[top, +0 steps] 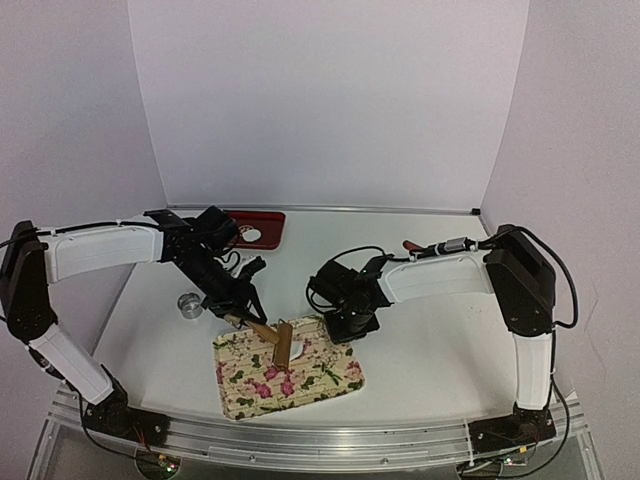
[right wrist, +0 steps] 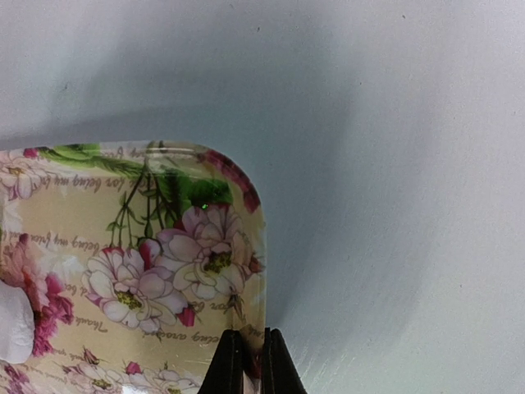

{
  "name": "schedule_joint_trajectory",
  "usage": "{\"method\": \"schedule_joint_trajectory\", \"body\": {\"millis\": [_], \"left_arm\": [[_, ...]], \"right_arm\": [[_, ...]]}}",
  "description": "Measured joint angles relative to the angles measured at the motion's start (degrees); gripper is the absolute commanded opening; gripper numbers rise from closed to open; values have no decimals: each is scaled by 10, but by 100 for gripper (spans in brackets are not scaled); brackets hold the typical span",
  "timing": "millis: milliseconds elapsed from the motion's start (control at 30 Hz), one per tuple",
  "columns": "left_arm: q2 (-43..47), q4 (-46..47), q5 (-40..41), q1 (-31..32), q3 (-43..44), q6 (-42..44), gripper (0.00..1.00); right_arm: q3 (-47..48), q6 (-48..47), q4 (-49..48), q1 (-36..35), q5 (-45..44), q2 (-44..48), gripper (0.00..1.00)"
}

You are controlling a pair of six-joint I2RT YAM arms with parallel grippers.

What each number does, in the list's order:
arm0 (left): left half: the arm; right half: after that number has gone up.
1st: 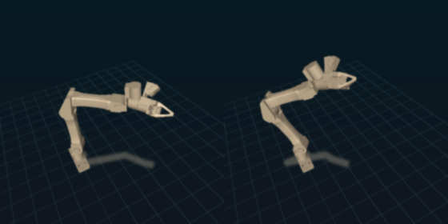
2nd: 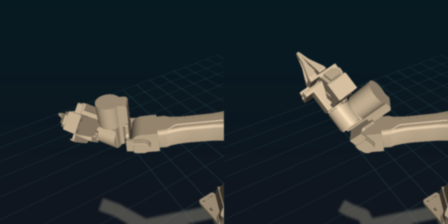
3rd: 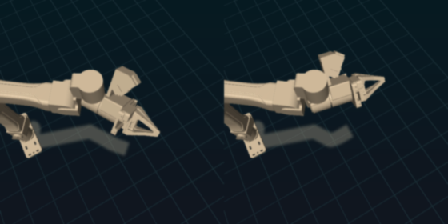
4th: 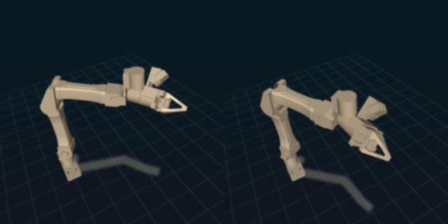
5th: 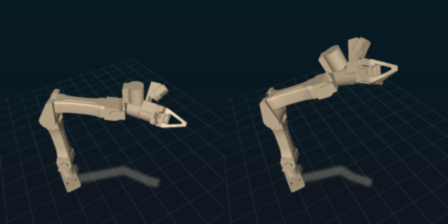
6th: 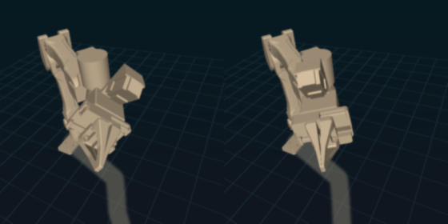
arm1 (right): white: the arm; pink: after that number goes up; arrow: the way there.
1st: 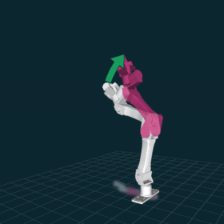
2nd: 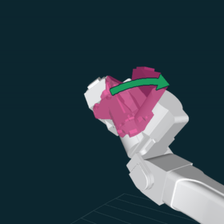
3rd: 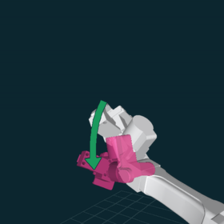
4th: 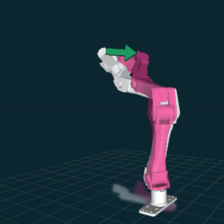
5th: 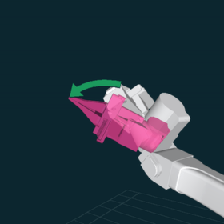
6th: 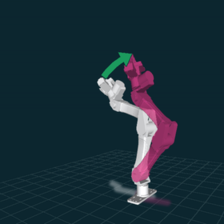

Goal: Roll out the dumpling wrappers from the dough

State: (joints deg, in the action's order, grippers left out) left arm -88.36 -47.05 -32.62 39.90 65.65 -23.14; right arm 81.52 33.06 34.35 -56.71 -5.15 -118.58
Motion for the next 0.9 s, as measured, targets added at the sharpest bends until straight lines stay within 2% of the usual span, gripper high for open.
{"method": "schedule_joint_trajectory", "body": {"millis": [367, 900], "left_arm": [[-36, 20, -5, -2, -14, -8, 0], [-37, 69, -23, -2, -43, -7, 0]], "right_arm": [[-6, 7, -1, 0, 1, 2, 0], [-6, 8, -1, 0, 1, 3, 0]]}}
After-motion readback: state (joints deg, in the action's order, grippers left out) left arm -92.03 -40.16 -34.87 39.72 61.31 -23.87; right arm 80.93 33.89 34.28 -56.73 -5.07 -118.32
